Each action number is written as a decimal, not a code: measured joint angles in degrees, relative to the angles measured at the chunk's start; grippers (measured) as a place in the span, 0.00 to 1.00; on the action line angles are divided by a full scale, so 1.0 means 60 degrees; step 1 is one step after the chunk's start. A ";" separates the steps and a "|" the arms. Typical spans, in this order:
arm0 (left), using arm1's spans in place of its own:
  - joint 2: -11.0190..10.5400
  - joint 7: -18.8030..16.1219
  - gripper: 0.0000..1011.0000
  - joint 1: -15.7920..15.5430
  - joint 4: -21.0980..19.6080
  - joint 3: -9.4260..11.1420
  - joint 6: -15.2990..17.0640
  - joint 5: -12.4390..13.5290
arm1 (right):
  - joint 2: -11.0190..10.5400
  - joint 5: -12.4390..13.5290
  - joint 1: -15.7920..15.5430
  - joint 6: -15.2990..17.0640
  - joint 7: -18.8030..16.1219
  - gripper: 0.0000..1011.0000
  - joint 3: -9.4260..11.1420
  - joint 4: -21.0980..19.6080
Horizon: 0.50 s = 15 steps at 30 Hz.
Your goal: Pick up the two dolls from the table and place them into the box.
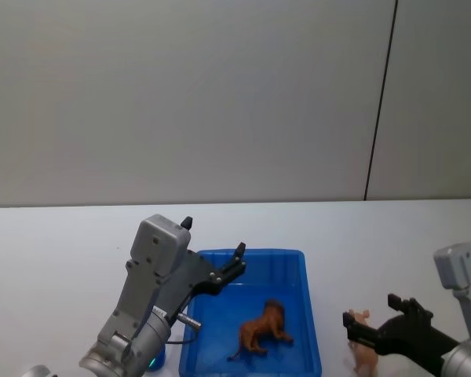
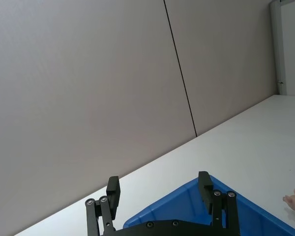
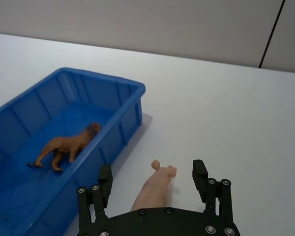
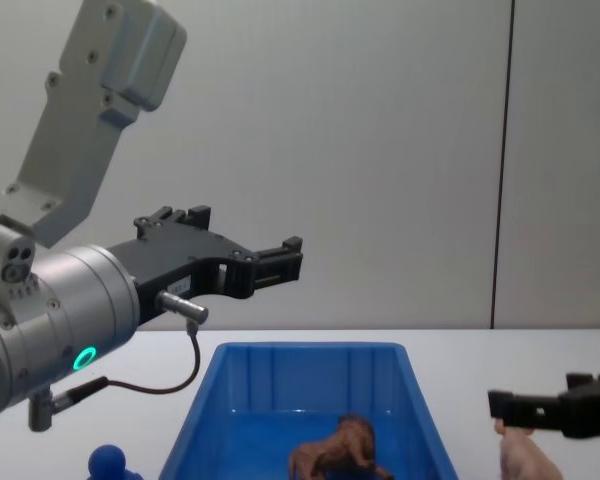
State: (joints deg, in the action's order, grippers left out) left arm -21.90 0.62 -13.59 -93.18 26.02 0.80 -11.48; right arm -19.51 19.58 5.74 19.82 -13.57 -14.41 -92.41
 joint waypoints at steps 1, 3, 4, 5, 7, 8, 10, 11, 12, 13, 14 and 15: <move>0.0000 0.0000 0.99 0.0000 0.0000 0.0000 0.0000 0.0000 | -0.0003 0.0005 -0.0013 0.0019 0.0012 0.99 0.0000 0.0018; 0.0000 0.0000 0.99 0.0000 0.0000 0.0000 0.0000 0.0000 | -0.0008 0.0023 -0.0043 0.0083 0.0048 0.99 -0.0006 0.0071; 0.0000 0.0000 0.99 0.0000 0.0000 0.0000 0.0000 0.0000 | -0.0008 0.0035 -0.0058 0.0123 0.0066 0.99 -0.0012 0.0113; 0.0000 0.0000 0.99 0.0000 0.0000 0.0000 0.0000 0.0000 | -0.0008 0.0035 -0.0058 0.0123 0.0066 0.99 -0.0012 0.0113; 0.0000 0.0000 0.99 0.0000 0.0000 0.0000 0.0000 0.0000 | 0.0001 0.0063 -0.0069 0.0192 0.0089 0.99 -0.0023 0.0188; 0.0000 0.0000 0.99 0.0000 0.0000 0.0000 0.0000 0.0000 | 0.0006 0.0070 -0.0071 0.0214 0.0096 0.99 -0.0026 0.0213; 0.0000 0.0000 0.99 0.0000 0.0000 0.0000 0.0000 0.0000 | 0.0025 0.0105 -0.0071 0.0284 0.0111 0.99 -0.0035 0.0288; 0.0000 0.0001 0.99 0.0000 0.0000 0.0000 0.0000 0.0000 | 0.0037 0.0117 -0.0070 0.0305 0.0114 0.99 -0.0040 0.0323; 0.0000 0.0000 0.99 0.0000 0.0000 0.0000 0.0000 0.0000 | 0.0045 0.0135 -0.0068 0.0331 0.0116 0.99 -0.0046 0.0348; 0.0000 0.0000 0.99 0.0000 0.0000 0.0000 0.0000 0.0000 | 0.0063 0.0156 -0.0058 0.0365 0.0117 0.99 -0.0055 0.0396; 0.0000 0.0000 0.99 0.0000 0.0000 0.0000 0.0000 0.0000 | 0.0072 0.0168 -0.0054 0.0383 0.0117 0.98 -0.0061 0.0417; 0.0000 0.0000 0.99 0.0000 0.0000 0.0000 0.0000 0.0000 | 0.0093 0.0192 -0.0044 0.0419 0.0117 0.96 -0.0068 0.0461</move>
State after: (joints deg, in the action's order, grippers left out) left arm -21.89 0.62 -13.59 -93.18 26.02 0.80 -11.48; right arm -18.95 20.74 5.48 22.33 -12.86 -14.82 -89.64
